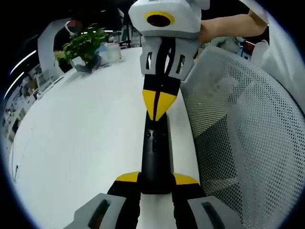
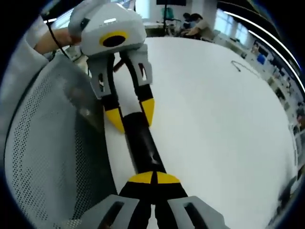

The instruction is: Press the specified remote control buttons in sequence, fully releasing each button before pressing the next.

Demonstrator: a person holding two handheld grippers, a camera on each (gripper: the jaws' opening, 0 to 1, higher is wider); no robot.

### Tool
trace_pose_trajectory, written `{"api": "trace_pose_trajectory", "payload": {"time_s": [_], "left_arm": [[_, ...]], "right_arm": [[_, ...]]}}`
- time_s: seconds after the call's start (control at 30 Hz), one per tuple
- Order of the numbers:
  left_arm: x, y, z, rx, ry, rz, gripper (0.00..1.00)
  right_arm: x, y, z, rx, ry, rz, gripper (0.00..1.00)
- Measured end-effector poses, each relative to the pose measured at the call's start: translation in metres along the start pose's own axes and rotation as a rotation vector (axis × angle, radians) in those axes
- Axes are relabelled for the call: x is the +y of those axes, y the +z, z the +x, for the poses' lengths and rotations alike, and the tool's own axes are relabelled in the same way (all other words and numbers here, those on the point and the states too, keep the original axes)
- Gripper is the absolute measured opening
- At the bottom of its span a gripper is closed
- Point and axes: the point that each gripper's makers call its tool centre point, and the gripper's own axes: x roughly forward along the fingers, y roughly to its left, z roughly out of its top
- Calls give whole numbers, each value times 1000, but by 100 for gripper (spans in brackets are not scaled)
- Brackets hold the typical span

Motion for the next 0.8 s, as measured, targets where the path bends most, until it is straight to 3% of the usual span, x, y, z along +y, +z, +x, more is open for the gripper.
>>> {"api": "trace_pose_trajectory", "payload": {"time_s": [0.27,0.8], "left_arm": [[0,0,0,-2,2,1,24],[0,0,0,-10,-2,-1,24]], "right_arm": [[1,-4,2,48,-9,-64,0],[1,-3,0,26,10,-32,0]]}}
